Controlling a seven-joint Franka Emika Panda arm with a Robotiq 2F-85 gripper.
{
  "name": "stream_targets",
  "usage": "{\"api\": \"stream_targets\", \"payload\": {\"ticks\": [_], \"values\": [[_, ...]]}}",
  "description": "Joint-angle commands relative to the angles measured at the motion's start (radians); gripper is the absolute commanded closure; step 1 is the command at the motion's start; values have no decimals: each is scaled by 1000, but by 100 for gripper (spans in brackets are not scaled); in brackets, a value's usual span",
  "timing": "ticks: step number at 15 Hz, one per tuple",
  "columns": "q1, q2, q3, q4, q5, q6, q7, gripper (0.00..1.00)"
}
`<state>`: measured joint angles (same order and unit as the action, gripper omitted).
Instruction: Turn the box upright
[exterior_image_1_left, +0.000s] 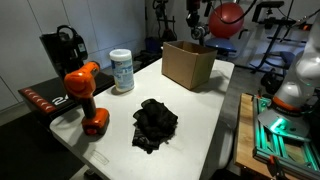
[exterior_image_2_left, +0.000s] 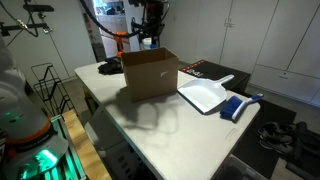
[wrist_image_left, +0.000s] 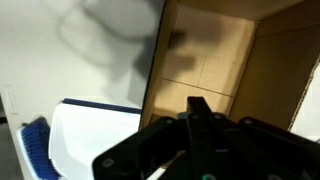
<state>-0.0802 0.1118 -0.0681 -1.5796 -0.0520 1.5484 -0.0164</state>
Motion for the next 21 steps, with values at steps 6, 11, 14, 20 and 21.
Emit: {"api": "stream_targets", "payload": {"ticks": [6, 11, 14, 20, 21], "values": [[-53, -79, -28, -149, 169, 39, -319, 53], [-59, -94, -42, -230, 155, 221, -299, 16], [-62, -106, -51, -284, 148, 320, -262, 0], [-69, -99, -61, -349, 172, 326, -208, 0], [-70, -97, -61, -358, 173, 326, -206, 15]]}}
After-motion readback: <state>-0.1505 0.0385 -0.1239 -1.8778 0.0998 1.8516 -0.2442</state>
